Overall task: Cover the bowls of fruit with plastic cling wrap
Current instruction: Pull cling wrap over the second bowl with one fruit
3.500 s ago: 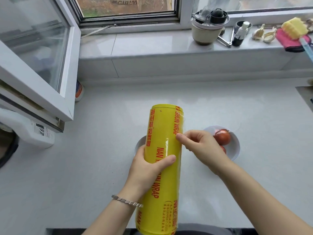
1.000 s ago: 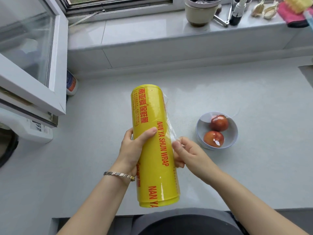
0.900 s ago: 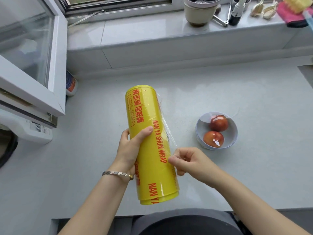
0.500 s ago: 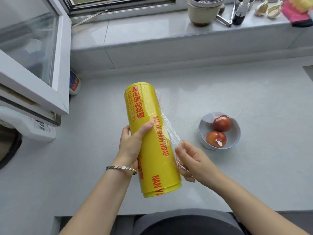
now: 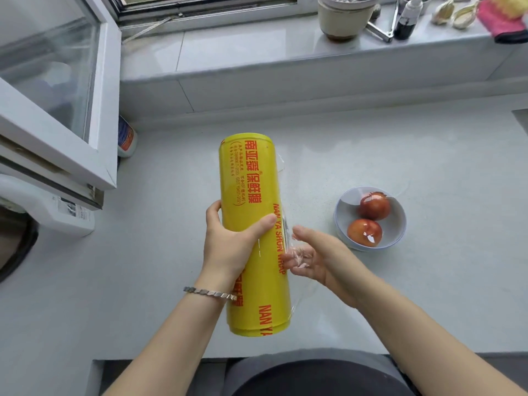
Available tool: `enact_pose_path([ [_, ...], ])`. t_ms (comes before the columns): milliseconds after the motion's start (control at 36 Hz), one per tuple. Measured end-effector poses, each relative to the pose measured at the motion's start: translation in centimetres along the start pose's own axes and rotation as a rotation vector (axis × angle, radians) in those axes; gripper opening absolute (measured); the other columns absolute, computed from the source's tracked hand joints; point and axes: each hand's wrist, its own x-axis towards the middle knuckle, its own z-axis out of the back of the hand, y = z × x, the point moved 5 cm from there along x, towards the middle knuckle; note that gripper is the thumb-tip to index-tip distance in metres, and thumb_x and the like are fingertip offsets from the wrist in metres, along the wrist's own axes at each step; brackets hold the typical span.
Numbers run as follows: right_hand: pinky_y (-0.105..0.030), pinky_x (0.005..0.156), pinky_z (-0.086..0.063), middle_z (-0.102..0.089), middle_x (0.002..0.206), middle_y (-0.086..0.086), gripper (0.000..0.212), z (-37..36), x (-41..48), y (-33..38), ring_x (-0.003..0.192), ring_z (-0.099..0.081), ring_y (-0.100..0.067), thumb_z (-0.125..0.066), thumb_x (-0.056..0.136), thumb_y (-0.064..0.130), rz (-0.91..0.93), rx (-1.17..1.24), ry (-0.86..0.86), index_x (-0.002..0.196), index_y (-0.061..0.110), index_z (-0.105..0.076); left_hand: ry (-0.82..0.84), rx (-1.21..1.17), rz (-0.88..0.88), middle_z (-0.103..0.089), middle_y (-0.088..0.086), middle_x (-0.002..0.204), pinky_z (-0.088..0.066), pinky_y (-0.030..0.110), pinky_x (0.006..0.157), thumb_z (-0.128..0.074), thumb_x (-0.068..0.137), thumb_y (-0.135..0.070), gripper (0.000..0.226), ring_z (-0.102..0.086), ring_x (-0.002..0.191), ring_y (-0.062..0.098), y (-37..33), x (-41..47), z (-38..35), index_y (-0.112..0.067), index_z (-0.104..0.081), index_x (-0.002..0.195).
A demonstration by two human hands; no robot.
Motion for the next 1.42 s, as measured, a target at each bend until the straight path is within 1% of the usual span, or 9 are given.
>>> enact_pose_path([
  [222, -0.015, 0.047, -0.035, -0.044, 0.038, 0.011, 0.033, -0.2, 1.4, 0.3, 0.037, -0.039, -0.003, -0.058, 0.088, 0.035, 0.132, -0.107, -0.284, 0.063, 0.015, -0.05, 0.051, -0.03, 0.032, -0.067, -0.004, 0.107, -0.058, 0.041, 0.078, -0.083, 0.038, -0.06, 0.097, -0.068, 0.091, 0.016, 0.8, -0.4, -0.5, -0.021, -0.05, 0.12],
  [389, -0.016, 0.045, -0.035, -0.045, 0.056, 0.001, 0.026, 0.3, 1.4, 1.1, 0.048, -0.041, -0.007, -0.053, 0.092, 0.017, 0.306, -0.042, -0.357, 0.07, 0.018, -0.039, 0.155, -0.153, 0.065, -0.064, 0.001, 0.108, -0.057, 0.036, 0.076, -0.078, 0.051, -0.038, 0.087, -0.068, 0.091, 0.017, 1.7, -0.5, -1.0, -0.021, -0.038, 0.127],
  [667, -0.025, 0.061, -0.036, -0.053, 0.075, -0.007, 0.006, 1.4, 1.3, 0.8, 0.065, -0.048, -0.014, -0.052, 0.091, 0.016, 0.181, -0.001, -0.129, 0.094, 0.016, -0.047, 0.313, -0.314, 0.066, -0.069, 0.01, 0.106, -0.058, 0.036, 0.068, -0.089, 0.03, -0.036, 0.104, -0.07, 0.089, 0.027, 2.2, -0.5, -1.4, -0.013, -0.049, 0.123],
  [778, -0.025, 0.066, -0.038, -0.055, 0.073, -0.006, 0.007, 1.2, 1.1, 0.9, 0.064, -0.052, -0.012, -0.053, 0.089, 0.014, 0.185, -0.005, -0.032, 0.094, 0.016, -0.048, 0.388, -0.456, 0.127, -0.064, 0.014, 0.119, -0.056, 0.048, 0.08, -0.088, 0.038, -0.053, 0.112, -0.065, 0.102, 0.035, 2.1, -0.3, -1.1, -0.015, -0.04, 0.132],
  [917, -0.027, 0.071, -0.039, -0.06, 0.088, -0.01, 0.05, 1.6, 1.1, -0.5, 0.079, -0.045, -0.024, -0.07, 0.071, 0.042, -0.005, -0.03, 0.031, 0.106, 0.009, -0.055, 0.427, -0.419, 0.138, -0.07, 0.011, 0.108, -0.058, 0.041, 0.071, -0.09, 0.03, -0.051, 0.12, -0.068, 0.094, 0.031, 2.3, 0.0, -0.6, -0.012, -0.038, 0.131],
  [1000, -0.018, 0.056, -0.036, -0.049, 0.064, 0.0, 0.048, 1.4, 0.8, -1.8, 0.054, -0.043, -0.01, -0.063, 0.069, 0.062, -0.225, 0.001, 0.085, 0.087, 0.018, -0.059, 0.449, -0.381, 0.129, -0.07, 0.011, 0.107, -0.057, 0.037, 0.068, -0.09, 0.028, -0.051, 0.12, -0.069, 0.092, 0.031, 2.3, -0.2, -0.6, -0.013, -0.041, 0.13],
  [1139, -0.015, 0.05, -0.039, -0.046, 0.054, 0.003, 0.036, 2.1, 0.5, -2.6, 0.042, -0.046, -0.006, -0.064, 0.064, 0.047, -0.286, 0.129, 0.044, 0.088, 0.021, -0.055, 0.464, -0.302, 0.077, -0.069, 0.008, 0.111, -0.058, 0.038, 0.072, -0.088, 0.031, -0.056, 0.113, -0.068, 0.096, 0.03, 2.1, -0.3, -0.6, -0.02, -0.044, 0.129],
  [1250, -0.014, 0.05, -0.044, -0.048, 0.075, -0.004, 0.031, 1.9, 0.6, -2.7, 0.048, -0.044, -0.007, -0.061, 0.073, 0.032, -0.139, 0.213, 0.016, 0.096, 0.012, -0.055, 0.481, -0.291, 0.085, -0.065, 0.011, 0.117, -0.057, 0.044, 0.073, -0.087, 0.036, -0.057, 0.11, -0.066, 0.1, 0.035, 2.0, -0.3, -0.6, -0.022, -0.042, 0.131],
  [1417, -0.019, 0.061, -0.046, -0.048, 0.05, 0.004, 0.021, 1.6, -0.1, -1.9, 0.056, -0.048, -0.009, -0.043, 0.091, 0.021, 0.224, 0.346, -0.17, 0.072, 0.014, -0.045, 0.402, -0.317, 0.104, -0.065, 0.012, 0.116, -0.056, 0.038, 0.062, -0.087, 0.036, -0.053, 0.11, -0.068, 0.092, 0.033, 2.3, 0.1, -0.4, -0.023, -0.042, 0.131],
])
